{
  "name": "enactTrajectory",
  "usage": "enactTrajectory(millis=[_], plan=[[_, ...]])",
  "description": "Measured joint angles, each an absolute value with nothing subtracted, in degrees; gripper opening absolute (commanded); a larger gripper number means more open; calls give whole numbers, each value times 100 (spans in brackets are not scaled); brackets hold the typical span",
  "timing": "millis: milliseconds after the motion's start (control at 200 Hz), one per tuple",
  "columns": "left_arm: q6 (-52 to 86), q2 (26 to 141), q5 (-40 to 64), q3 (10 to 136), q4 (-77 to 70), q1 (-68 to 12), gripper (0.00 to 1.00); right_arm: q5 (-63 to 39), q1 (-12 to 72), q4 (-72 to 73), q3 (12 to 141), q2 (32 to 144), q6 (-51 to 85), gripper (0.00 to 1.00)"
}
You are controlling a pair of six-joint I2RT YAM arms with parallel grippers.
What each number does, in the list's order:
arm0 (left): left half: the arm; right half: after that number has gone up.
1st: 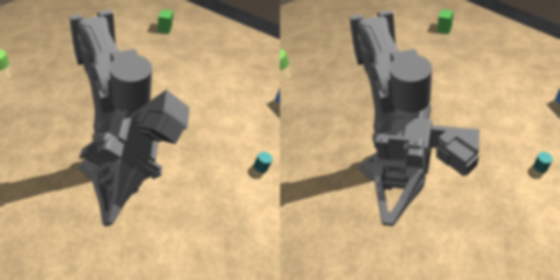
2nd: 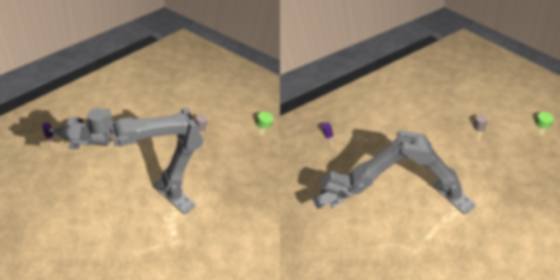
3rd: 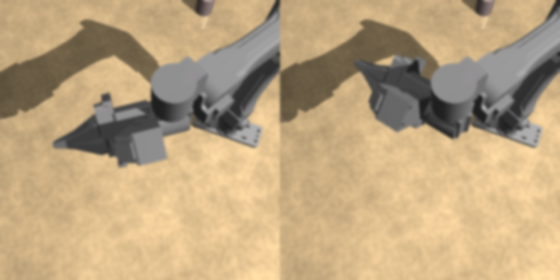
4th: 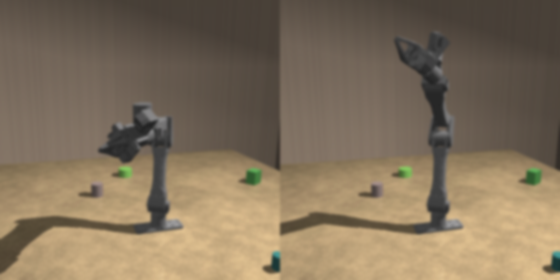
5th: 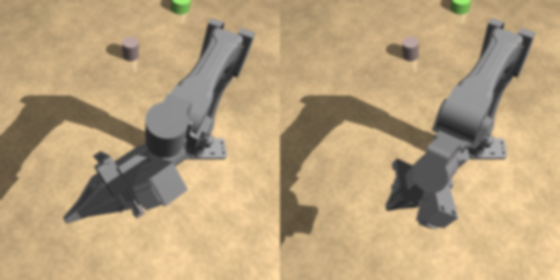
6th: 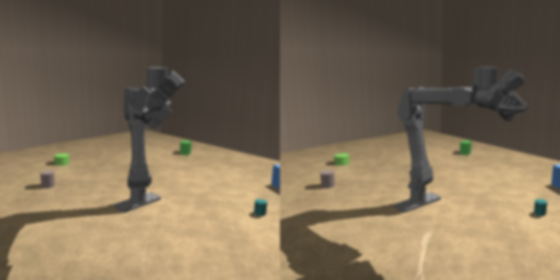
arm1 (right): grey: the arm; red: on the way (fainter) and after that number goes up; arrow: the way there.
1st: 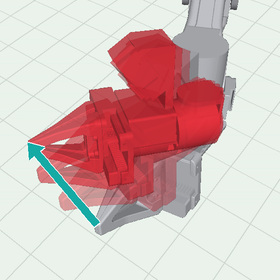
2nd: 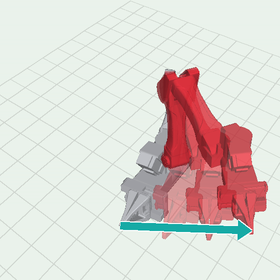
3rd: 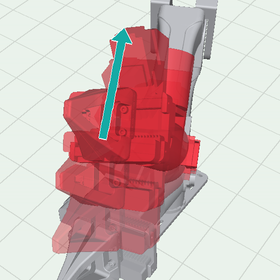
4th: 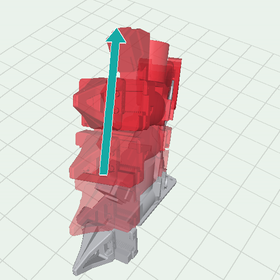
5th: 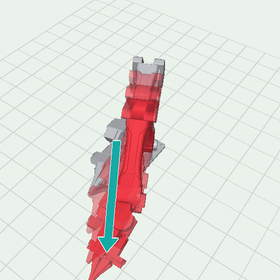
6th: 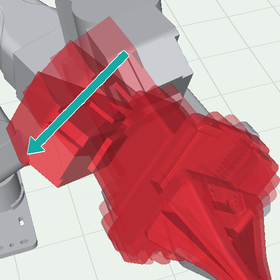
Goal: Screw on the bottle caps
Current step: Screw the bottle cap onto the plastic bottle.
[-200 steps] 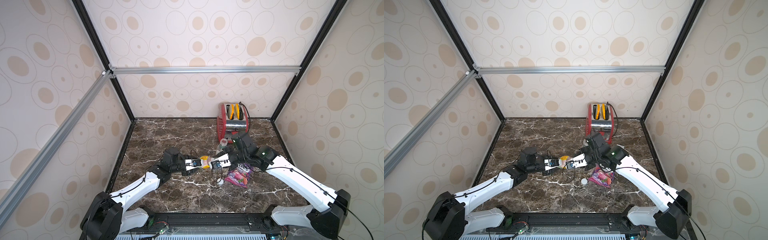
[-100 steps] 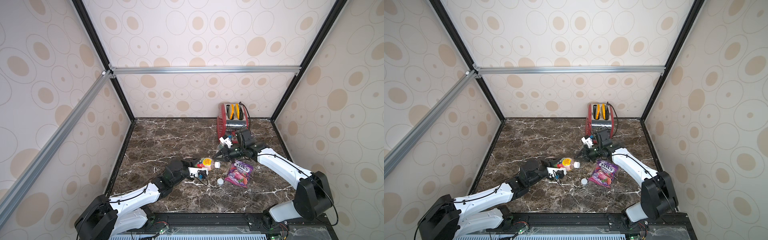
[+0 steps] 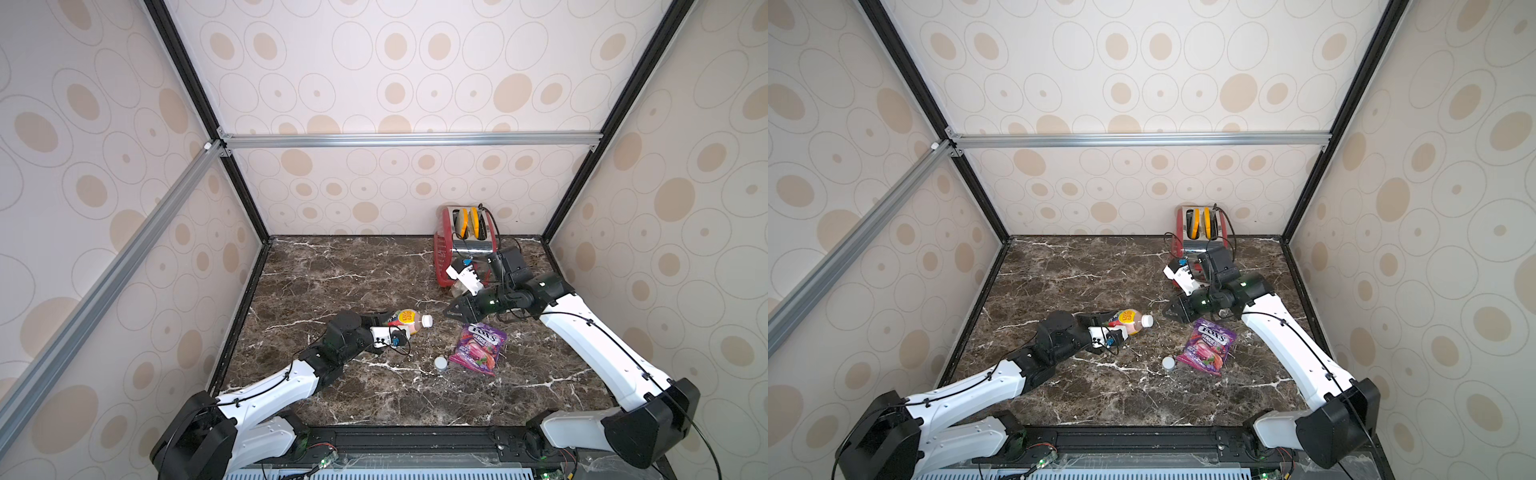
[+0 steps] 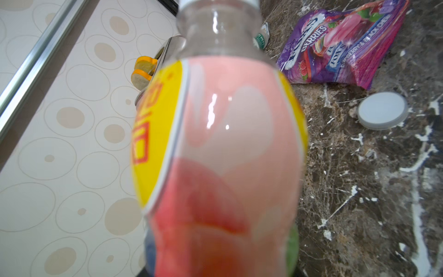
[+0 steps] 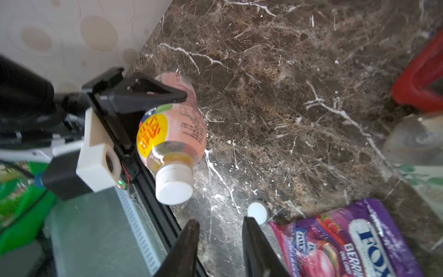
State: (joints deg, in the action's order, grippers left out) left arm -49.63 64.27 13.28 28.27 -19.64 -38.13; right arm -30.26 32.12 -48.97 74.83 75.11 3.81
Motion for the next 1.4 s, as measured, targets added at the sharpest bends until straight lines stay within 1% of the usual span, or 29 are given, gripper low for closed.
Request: enactTrajectory(millis=[150,331,481,581,696,946,1012,1117,1222,1282,1397], plan=[[-4862,6477,1796,3144,-1356,-3736,34,-2735,3378,-4777,7220,7072,-1424,56],[-4762,6657,2296,3500,-891,-3721,34,-2464,3835,-4517,6563,6482,-3691,60],[-4733,6759,2596,3597,-609,-3706,34,-2075,4274,-4062,6278,6401,-4969,62],[-4731,6788,2729,3612,-460,-3704,34,-1863,4497,-3806,6200,6401,-5610,60],[-4729,6829,2838,3645,-364,-3701,34,-1750,4637,-3634,6198,6423,-6134,54],[-4709,6847,2906,3691,-272,-3695,34,-1688,4709,-3625,6193,6484,-6724,48],[-4694,6849,2915,3691,-244,-3695,33,-1688,4729,-3621,6156,6479,-6814,48],[-4661,6873,2954,3701,-224,-3695,33,-1684,4801,-3625,6060,6473,-6936,51],[-4628,6912,2976,3710,-217,-3695,33,-1656,4890,-3629,5970,6475,-7013,49],[-4626,6923,2991,3710,-185,-3695,33,-1614,4910,-3603,5942,6475,-7050,45],[-4604,6925,2993,3710,-134,-3695,33,-1579,4921,-3439,5881,6471,-7063,29]])
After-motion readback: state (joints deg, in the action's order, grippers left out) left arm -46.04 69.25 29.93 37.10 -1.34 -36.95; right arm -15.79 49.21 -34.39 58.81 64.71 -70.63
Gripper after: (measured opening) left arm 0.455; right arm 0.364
